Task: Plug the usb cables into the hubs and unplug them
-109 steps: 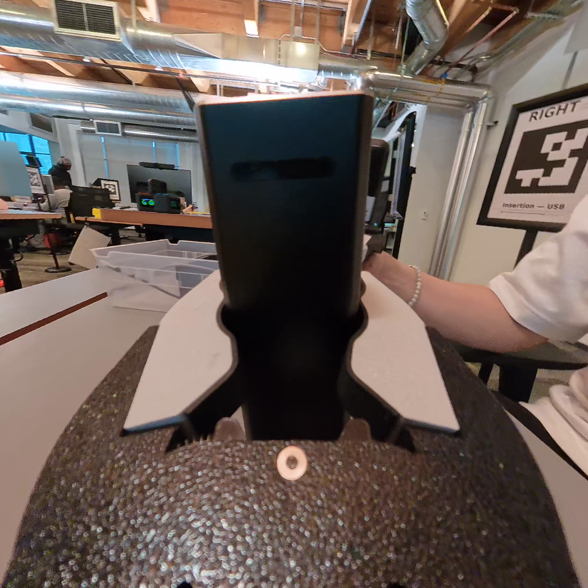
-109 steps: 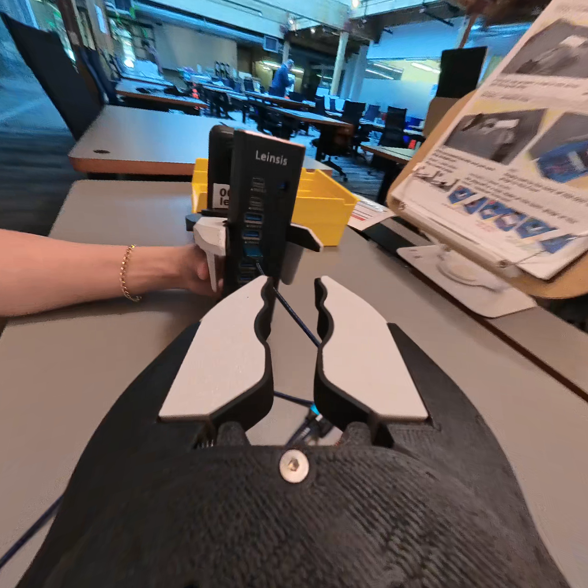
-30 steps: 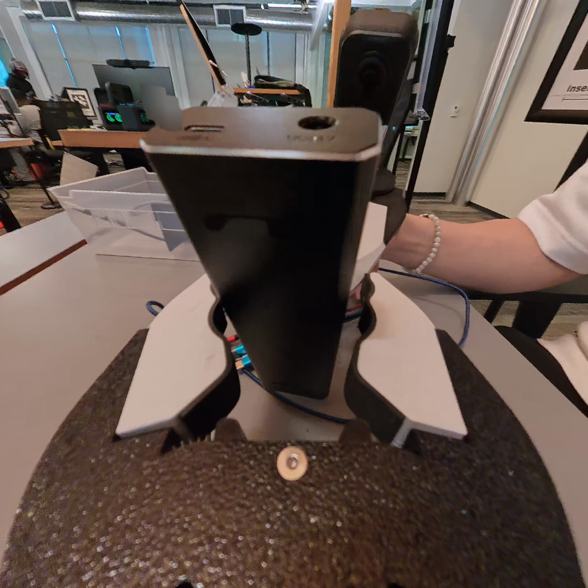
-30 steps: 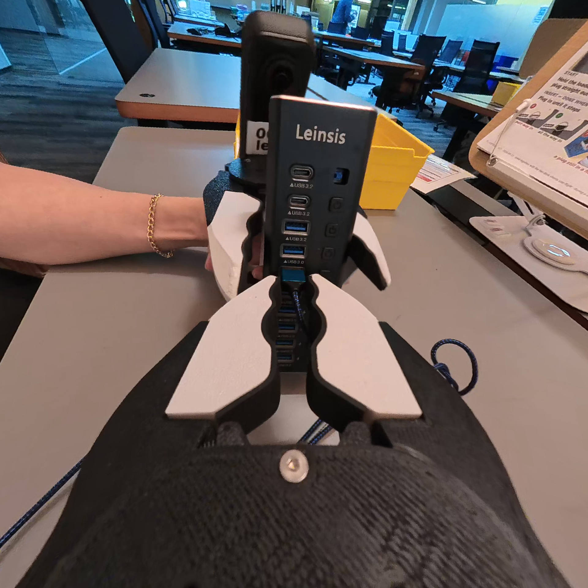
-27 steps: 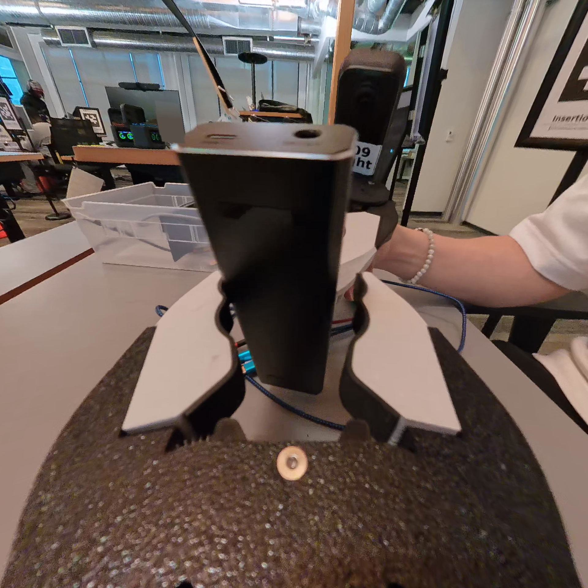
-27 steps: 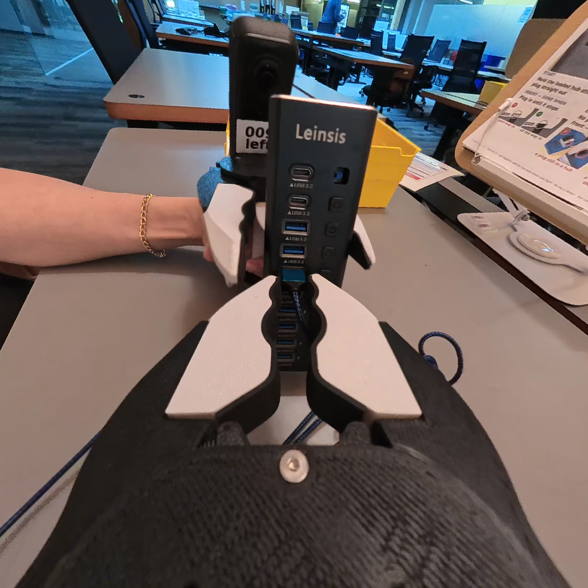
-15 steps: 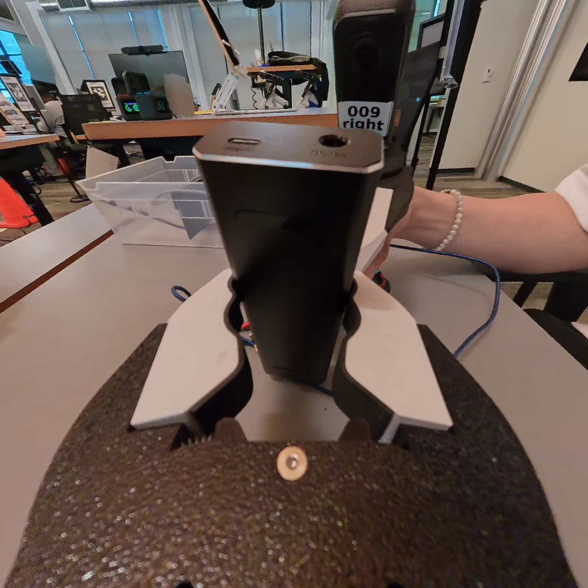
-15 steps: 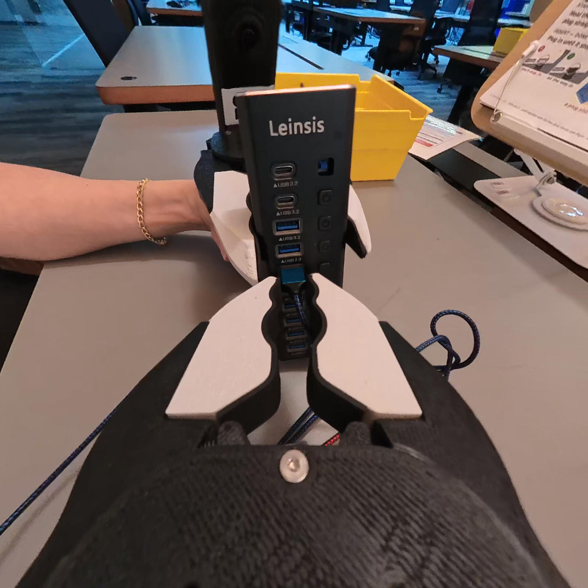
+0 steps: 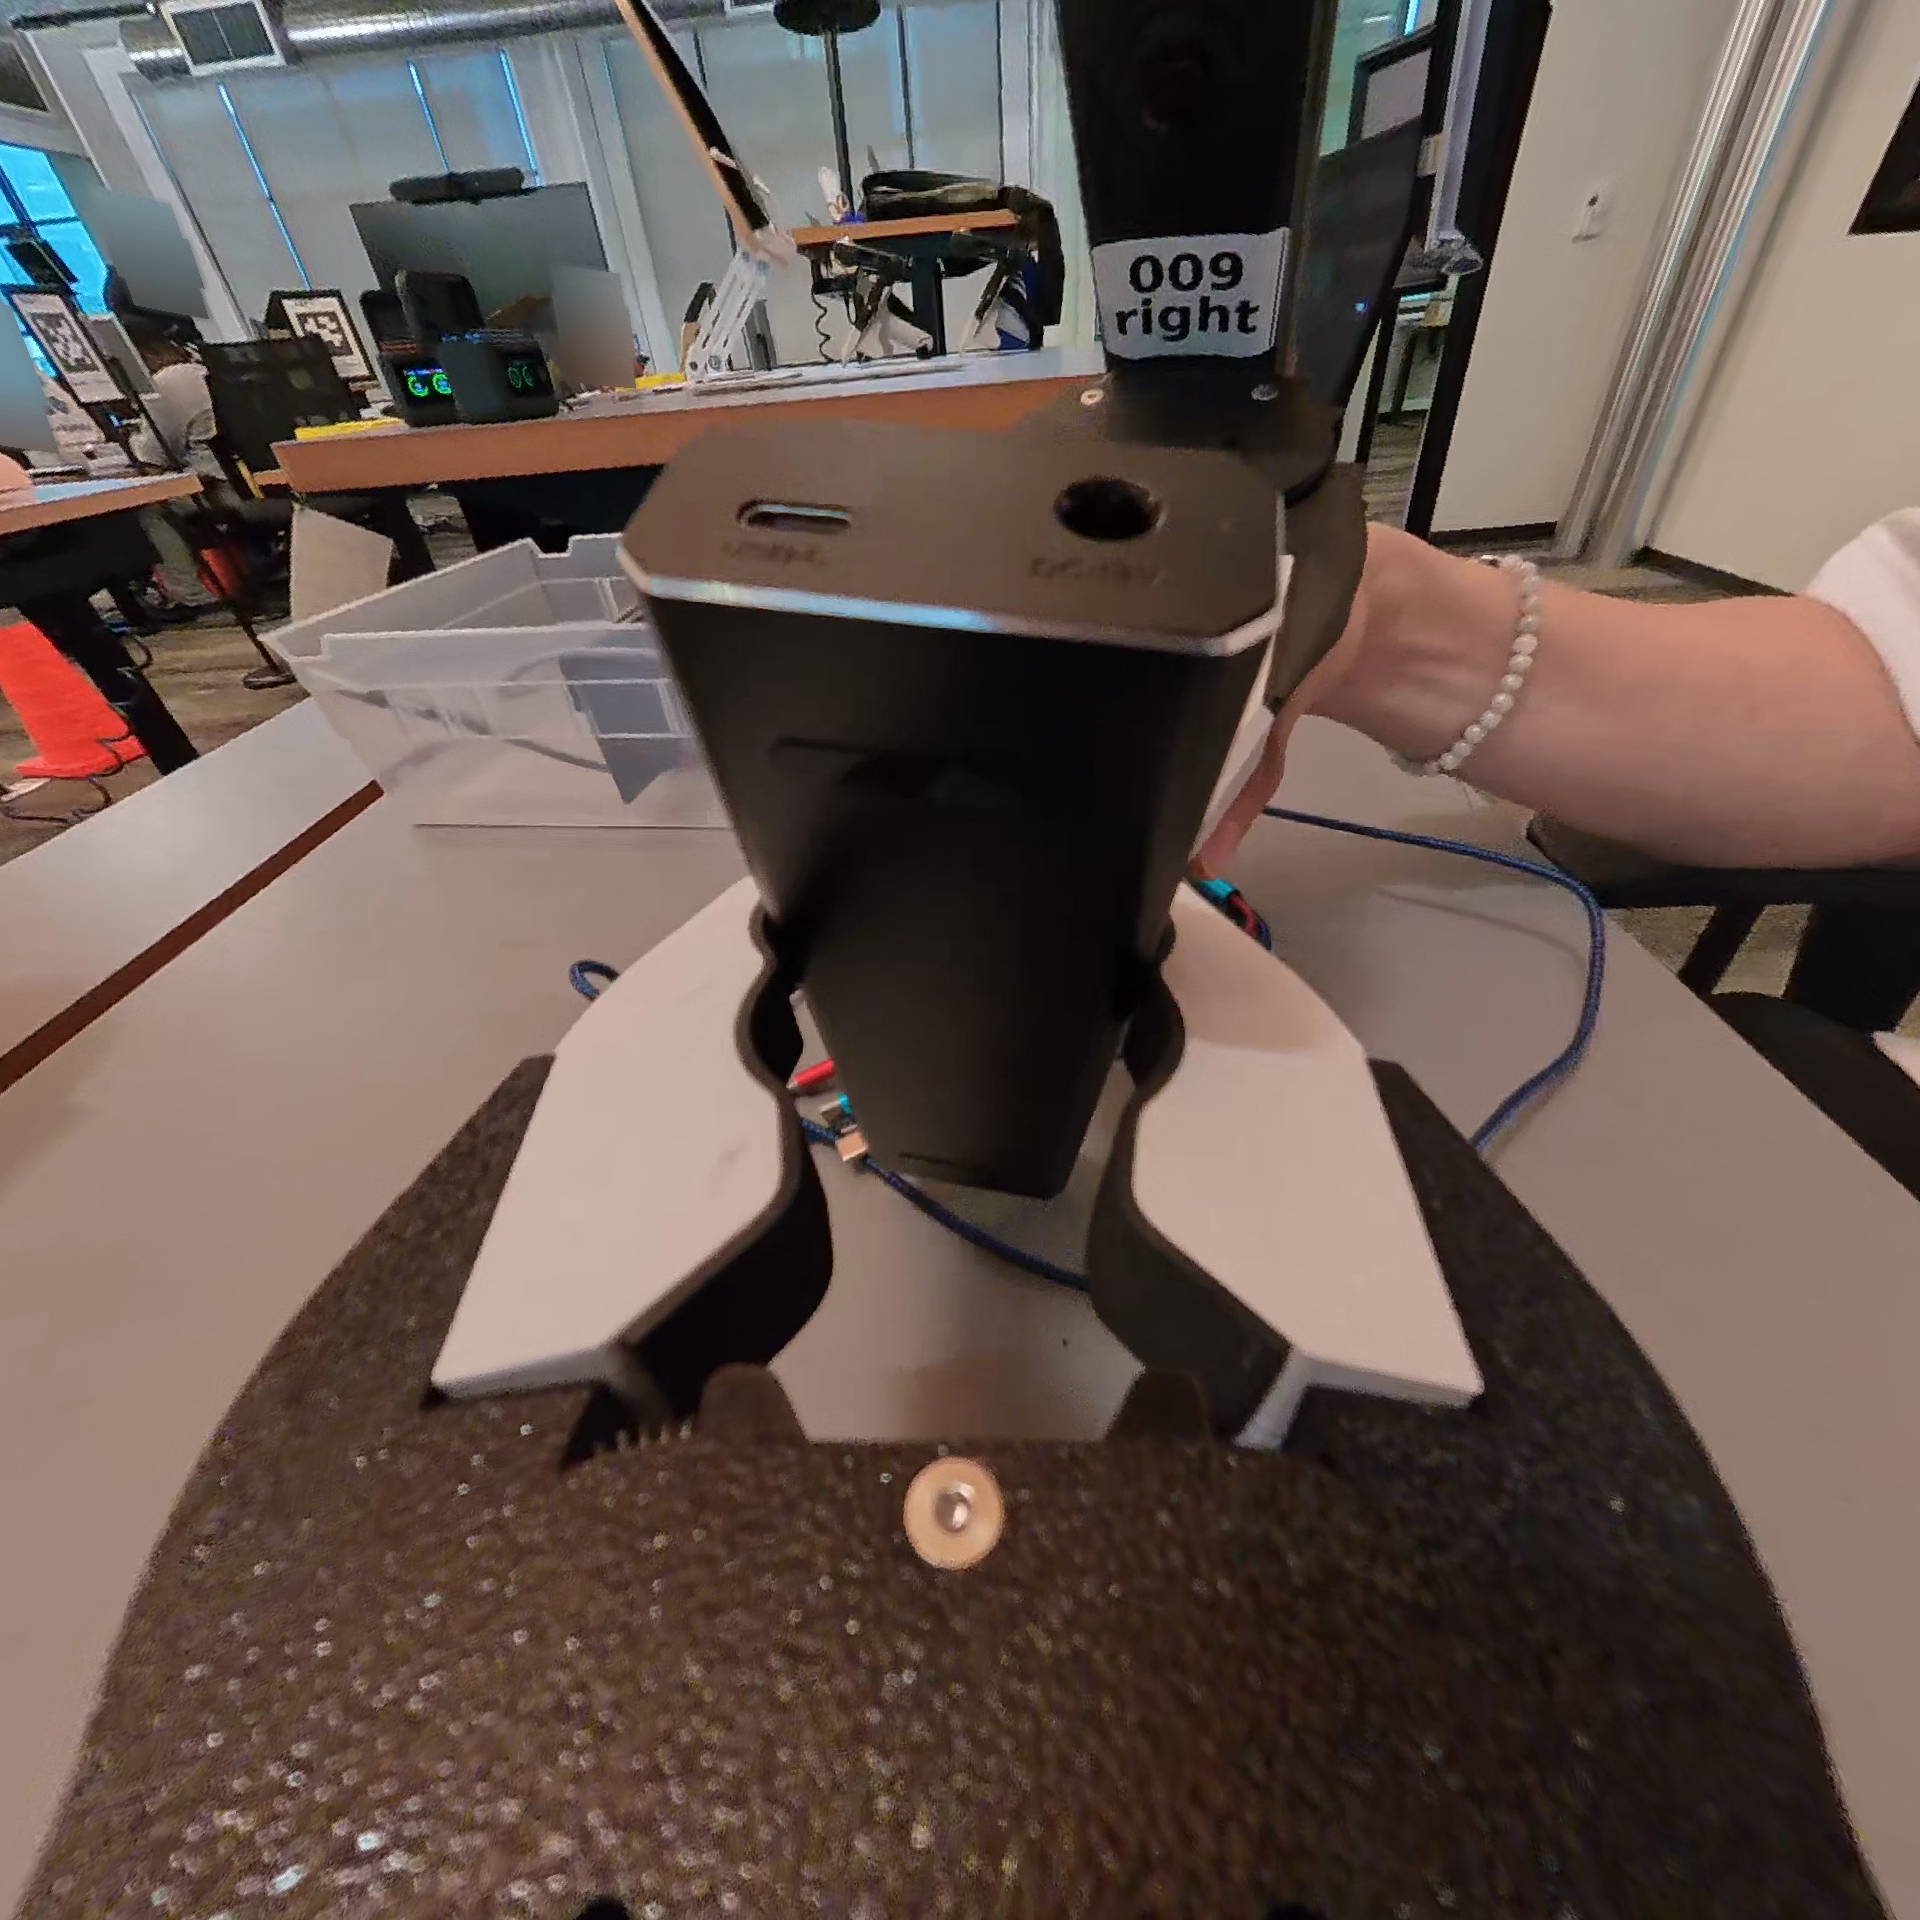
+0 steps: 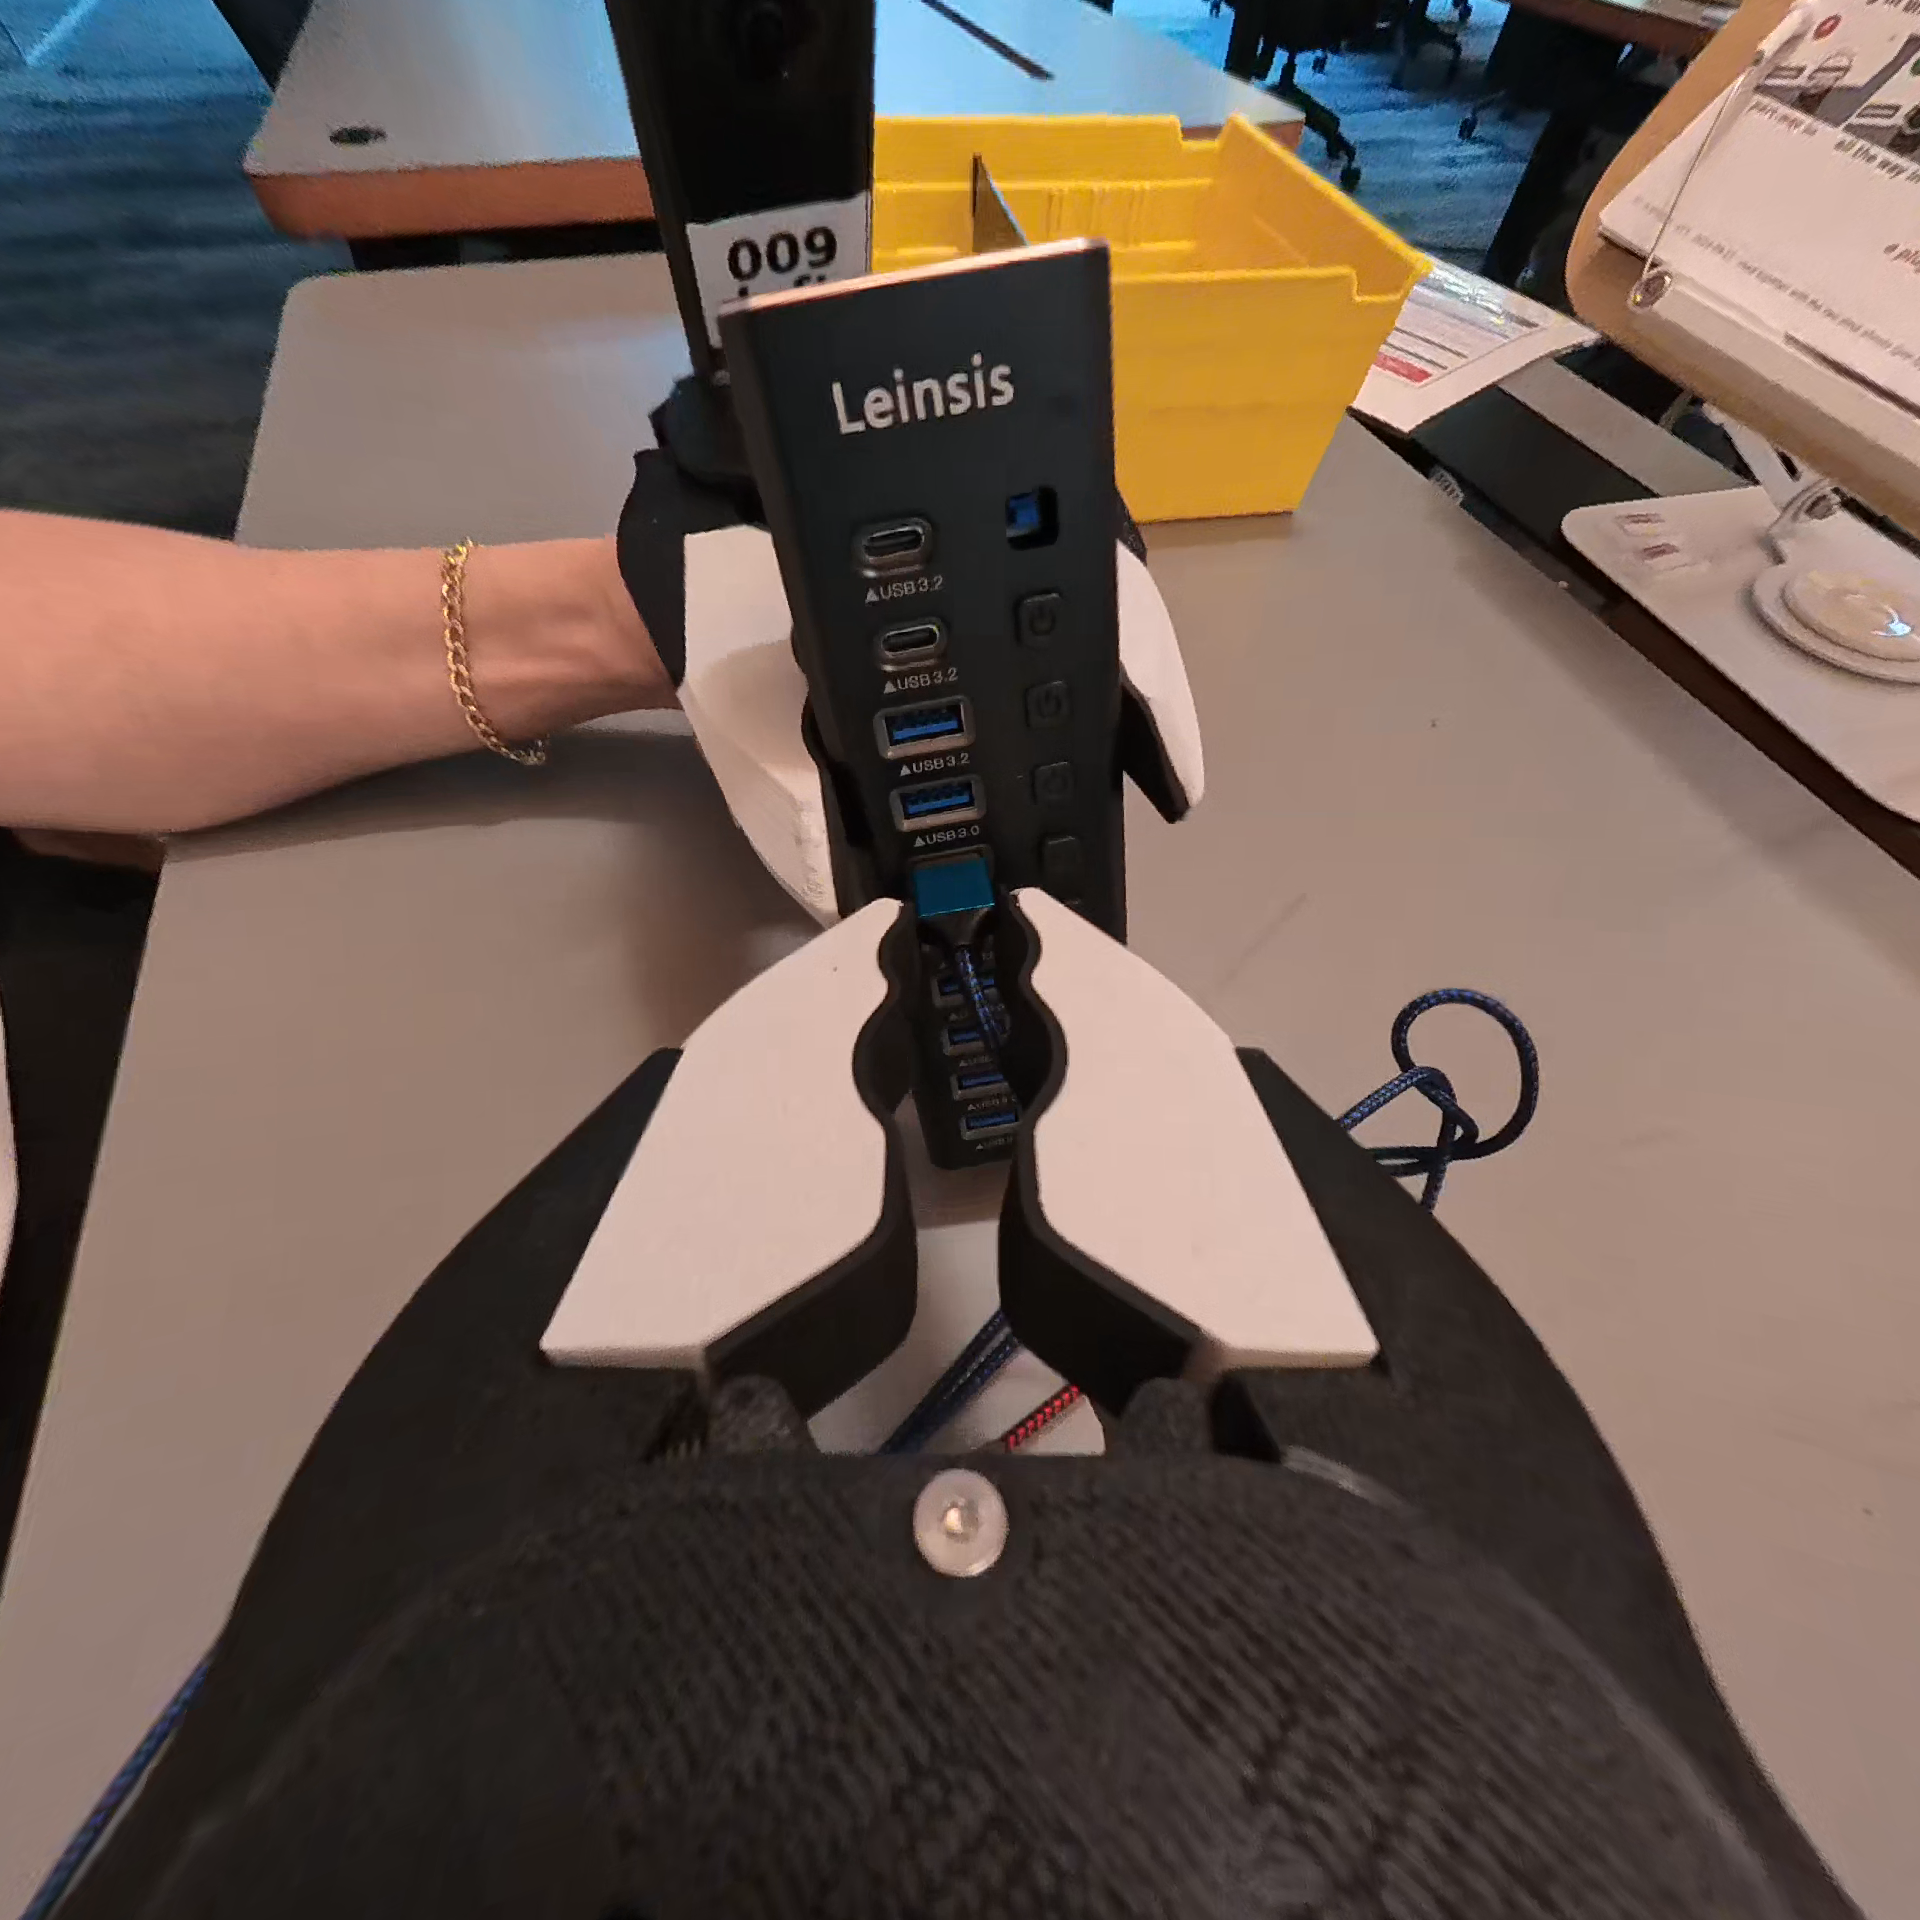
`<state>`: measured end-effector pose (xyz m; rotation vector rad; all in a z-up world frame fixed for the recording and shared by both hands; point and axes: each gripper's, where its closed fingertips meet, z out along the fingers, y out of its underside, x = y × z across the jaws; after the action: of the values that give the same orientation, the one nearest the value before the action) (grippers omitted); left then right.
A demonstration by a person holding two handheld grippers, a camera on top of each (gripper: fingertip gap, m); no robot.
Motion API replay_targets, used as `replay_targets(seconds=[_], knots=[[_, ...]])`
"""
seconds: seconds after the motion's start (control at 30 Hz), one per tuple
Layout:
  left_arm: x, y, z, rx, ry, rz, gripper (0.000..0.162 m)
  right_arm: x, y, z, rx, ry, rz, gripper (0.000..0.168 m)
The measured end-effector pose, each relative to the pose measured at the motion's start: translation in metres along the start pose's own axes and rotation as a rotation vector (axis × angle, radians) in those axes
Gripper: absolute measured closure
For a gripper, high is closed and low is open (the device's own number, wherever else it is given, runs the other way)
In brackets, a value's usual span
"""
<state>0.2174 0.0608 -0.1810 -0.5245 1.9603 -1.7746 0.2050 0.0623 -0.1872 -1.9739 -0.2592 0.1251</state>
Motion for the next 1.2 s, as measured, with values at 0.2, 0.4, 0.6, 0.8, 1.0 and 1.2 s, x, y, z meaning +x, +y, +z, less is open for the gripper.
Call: replay_targets(seconds=[0.2, 0.4, 0.6, 0.8, 1.0, 1.2], knots=[[0.001, 0.005, -0.002, -0.039, 0.007, 0.020, 0.101, -0.002, 0.004, 0.003, -0.038, 0.003, -0.004, 0.153], [-0.003, 0.007, -0.001, -0.074, -0.023, 0.031, 0.101, 0.003, 0.007, 0.004, -0.041, 0.024, -0.016, 0.153], [-0.002, 0.002, -0.003, -0.035, -0.006, 0.013, 0.101, 0.003, 0.001, 0.002, -0.054, 0.053, -0.075, 0.153], [0.000, -0.002, -0.006, 0.004, 0.016, 0.012, 0.101, -0.001, -0.004, 0.001, -0.081, 0.066, -0.086, 0.154], [-0.005, -0.005, -0.005, -0.025, -0.037, 0.032, 0.101, 0.005, -0.005, -0.002, -0.017, 0.048, 0.004, 0.155], [-0.006, -0.011, -0.009, 0.025, -0.033, 0.011, 0.101, 0.007, -0.009, -0.005, -0.068, 0.097, -0.024, 0.166]])
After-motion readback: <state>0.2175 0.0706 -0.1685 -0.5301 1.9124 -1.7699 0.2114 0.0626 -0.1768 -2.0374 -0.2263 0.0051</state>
